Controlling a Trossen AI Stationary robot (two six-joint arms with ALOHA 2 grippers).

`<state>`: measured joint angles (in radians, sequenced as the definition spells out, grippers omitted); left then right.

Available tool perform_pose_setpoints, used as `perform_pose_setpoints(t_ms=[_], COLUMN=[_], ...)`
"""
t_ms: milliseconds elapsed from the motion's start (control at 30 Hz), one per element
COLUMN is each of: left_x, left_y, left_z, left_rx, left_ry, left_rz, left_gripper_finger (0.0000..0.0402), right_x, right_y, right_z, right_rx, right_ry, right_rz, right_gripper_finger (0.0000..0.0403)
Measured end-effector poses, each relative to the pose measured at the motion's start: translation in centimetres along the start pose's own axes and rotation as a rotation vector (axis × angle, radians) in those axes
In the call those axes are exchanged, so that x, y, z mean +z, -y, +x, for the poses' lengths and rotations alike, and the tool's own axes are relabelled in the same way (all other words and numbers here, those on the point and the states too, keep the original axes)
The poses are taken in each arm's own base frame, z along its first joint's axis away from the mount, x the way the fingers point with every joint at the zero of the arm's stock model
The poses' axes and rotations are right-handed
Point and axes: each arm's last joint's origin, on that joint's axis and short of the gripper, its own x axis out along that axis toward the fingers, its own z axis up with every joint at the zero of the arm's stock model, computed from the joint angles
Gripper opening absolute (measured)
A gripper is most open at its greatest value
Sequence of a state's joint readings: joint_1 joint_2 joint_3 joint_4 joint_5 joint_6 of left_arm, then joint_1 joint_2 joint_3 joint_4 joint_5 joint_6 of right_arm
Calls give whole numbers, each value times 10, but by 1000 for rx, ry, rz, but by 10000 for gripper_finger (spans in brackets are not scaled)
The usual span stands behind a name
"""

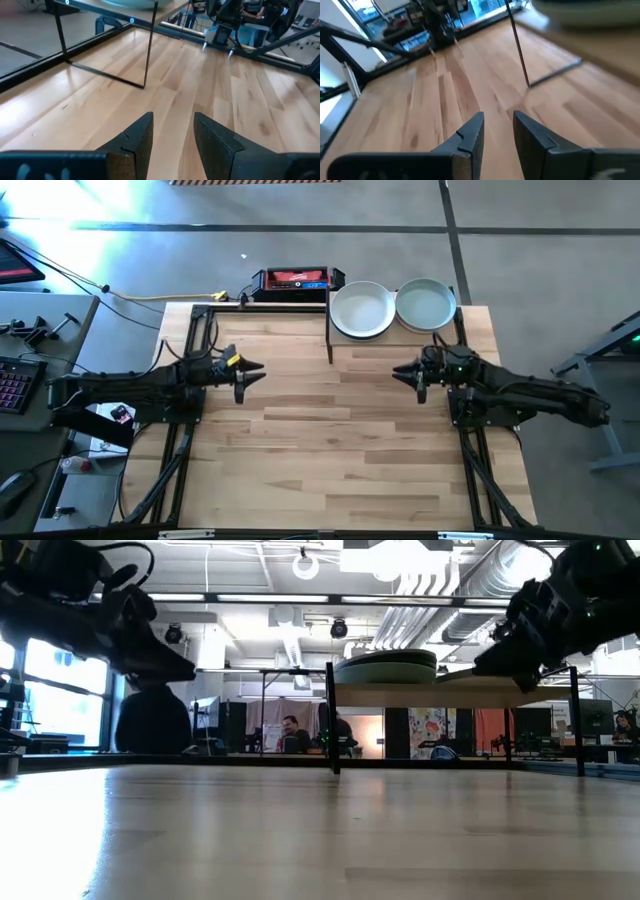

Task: Place and stack plates onto a shelf
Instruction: Return to Home Position

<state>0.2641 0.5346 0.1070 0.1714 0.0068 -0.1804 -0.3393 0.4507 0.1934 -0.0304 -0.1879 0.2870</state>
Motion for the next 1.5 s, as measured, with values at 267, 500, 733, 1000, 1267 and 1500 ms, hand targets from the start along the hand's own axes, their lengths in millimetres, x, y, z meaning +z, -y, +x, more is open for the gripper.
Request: perform_pose_setpoints(t_ms=[267, 500, 733, 1000, 1267, 1500], left_x=[-20, -22, -23, -30, -42, -40], left_y=[-4, -5, -5, -6, -10, -9], left_z=[0, 0, 0, 0, -2, -2], left_rx=[13, 14, 14, 41, 138, 115], left_ry=[16, 15, 15, -57, -164, -150], left_rz=[11, 39, 31, -113, -263, -253], left_gripper_finger=[131, 131, 131, 131, 131, 131], right_x=[-23, -37, -50, -50, -53, -53], right_y=[8, 12, 16, 16, 17, 17], right_z=[5, 7, 8, 8, 8, 8], right_rx=[-4, -12, -14, -14, -24, -24], right_ry=[-19, -58, -70, -72, -99, -101], right_rz=[18, 1, -12, -35, 45, 46], right_gripper_finger=[87, 87, 87, 87, 87, 87])
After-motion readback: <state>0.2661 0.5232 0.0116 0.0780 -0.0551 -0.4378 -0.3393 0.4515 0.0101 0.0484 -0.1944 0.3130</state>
